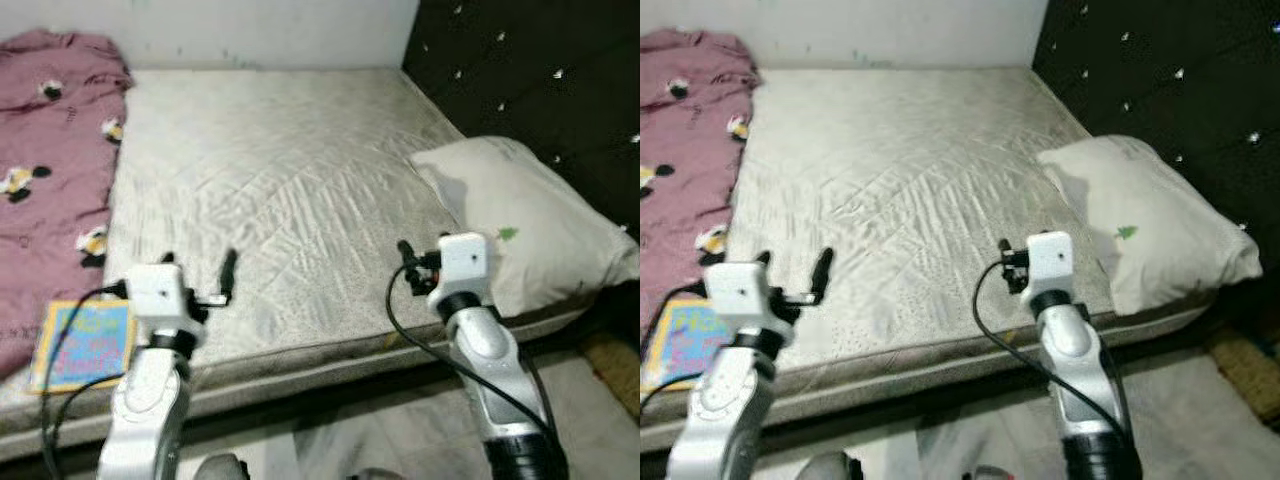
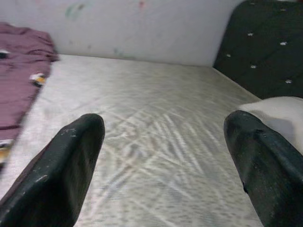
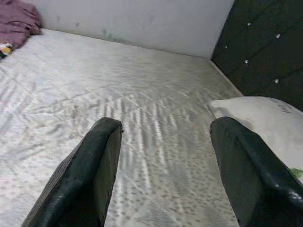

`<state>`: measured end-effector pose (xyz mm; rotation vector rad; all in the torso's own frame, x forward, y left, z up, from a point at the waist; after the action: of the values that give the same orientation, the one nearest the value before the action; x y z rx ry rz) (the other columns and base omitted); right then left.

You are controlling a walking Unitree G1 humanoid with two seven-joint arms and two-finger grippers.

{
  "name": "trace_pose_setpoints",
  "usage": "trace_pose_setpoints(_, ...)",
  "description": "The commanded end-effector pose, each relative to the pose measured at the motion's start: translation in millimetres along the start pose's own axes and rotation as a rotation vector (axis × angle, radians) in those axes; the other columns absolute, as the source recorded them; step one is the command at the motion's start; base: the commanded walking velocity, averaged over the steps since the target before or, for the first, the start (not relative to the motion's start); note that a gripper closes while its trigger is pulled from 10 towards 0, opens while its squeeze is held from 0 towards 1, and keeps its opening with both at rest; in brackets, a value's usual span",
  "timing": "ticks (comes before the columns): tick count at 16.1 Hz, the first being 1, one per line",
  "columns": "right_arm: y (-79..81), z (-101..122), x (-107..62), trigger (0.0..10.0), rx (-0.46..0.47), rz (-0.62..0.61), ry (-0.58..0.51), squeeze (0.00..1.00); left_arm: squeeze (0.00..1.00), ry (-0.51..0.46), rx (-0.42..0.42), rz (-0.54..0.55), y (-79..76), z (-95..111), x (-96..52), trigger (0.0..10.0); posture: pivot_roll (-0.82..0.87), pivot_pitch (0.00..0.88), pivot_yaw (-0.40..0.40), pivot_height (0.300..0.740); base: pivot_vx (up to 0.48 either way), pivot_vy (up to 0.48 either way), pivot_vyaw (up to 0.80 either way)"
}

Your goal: Clean up the room

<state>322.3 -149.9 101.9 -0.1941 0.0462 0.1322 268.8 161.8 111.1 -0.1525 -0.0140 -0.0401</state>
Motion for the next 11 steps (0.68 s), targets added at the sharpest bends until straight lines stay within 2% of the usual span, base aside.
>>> trace_pose_setpoints(1, -6.7, 0.4, 0.1, 10.0, -0.008, -0.016, 0.004, 0.0, 0.0, -0.009, -0.009, -0.017, -5.1, 3.4, 1.5, 10.0, -0.07, 0.0, -0.087, 0.74, 0.0, 0.439, 0.0)
trace_pose_setpoints(11, -7.4, 1.1, 3.0, 10.0, -0.014, -0.015, 0.006, 0.0, 0.0, -0.019, -0.013, -0.011, -4.8, 4.6, 4.2, 10.0, -0.07, 0.0, -0.09, 0.74, 0.0, 0.438, 0.0)
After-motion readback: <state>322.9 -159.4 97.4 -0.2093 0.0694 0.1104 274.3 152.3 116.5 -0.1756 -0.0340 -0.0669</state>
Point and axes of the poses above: a point about 5 cm out from each wrist's last joint towards the gripper, its own x axis pointing out of the wrist towards the gripper, its own z axis along the axis of the wrist's last joint, y = z × x, the point moved 4 cm from there along x, pointing out of the wrist towards the gripper, and after that the axes turned 4 degrees about -x, right-handed, at the moved point
